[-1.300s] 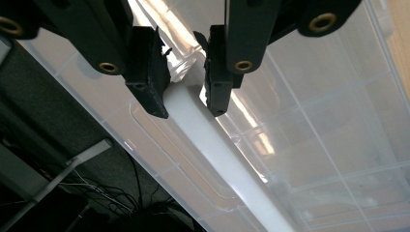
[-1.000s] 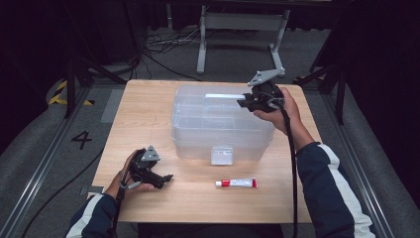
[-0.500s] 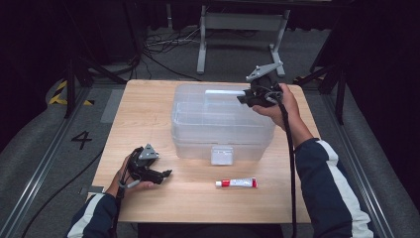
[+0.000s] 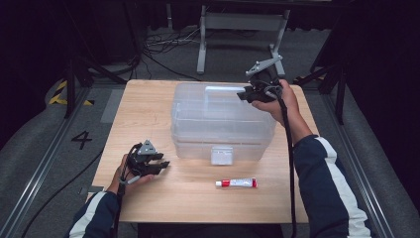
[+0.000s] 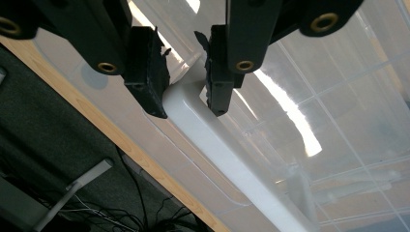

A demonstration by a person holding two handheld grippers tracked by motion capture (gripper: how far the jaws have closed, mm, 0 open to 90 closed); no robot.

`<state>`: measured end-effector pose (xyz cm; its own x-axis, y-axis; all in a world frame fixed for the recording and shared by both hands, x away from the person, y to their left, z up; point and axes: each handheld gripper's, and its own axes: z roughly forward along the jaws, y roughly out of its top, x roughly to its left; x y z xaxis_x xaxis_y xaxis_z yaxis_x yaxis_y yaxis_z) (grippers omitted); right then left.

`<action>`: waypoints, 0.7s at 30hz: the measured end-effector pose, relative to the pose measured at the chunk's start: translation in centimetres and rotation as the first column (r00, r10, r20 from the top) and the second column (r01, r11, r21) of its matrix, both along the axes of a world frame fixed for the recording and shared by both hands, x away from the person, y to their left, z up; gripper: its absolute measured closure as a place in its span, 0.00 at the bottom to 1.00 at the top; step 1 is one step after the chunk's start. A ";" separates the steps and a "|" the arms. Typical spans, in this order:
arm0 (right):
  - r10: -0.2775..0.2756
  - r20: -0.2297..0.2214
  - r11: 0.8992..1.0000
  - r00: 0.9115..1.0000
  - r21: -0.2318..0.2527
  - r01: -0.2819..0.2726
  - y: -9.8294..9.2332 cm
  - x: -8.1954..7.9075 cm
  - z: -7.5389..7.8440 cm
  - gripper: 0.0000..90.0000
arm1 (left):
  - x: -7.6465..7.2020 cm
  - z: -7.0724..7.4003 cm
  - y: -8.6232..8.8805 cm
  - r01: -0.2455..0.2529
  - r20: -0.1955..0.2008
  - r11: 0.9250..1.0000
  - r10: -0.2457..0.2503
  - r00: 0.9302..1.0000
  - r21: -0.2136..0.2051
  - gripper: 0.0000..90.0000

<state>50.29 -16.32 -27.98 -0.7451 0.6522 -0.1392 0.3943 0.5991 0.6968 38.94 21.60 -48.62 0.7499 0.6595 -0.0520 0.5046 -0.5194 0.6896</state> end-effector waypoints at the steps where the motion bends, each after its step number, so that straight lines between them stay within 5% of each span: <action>1: 0.000 0.000 1.000 1.000 -0.001 0.000 0.0 0.0 0.0 0.79 | 0.0 0.0 0.0 0.007 -0.006 1.000 -0.007 1.000 -0.006 0.69; 12: -0.010 -0.008 1.000 1.000 0.015 0.010 -0.1 0.4 0.1 0.79 | 0.1 -0.1 0.0 0.047 0.012 0.999 -0.047 0.999 0.002 0.98; 21: -0.008 -0.015 1.000 1.000 0.011 0.008 0.0 0.5 0.2 0.79 | 0.2 0.1 -0.3 0.063 0.025 0.998 -0.063 0.998 -0.006 1.00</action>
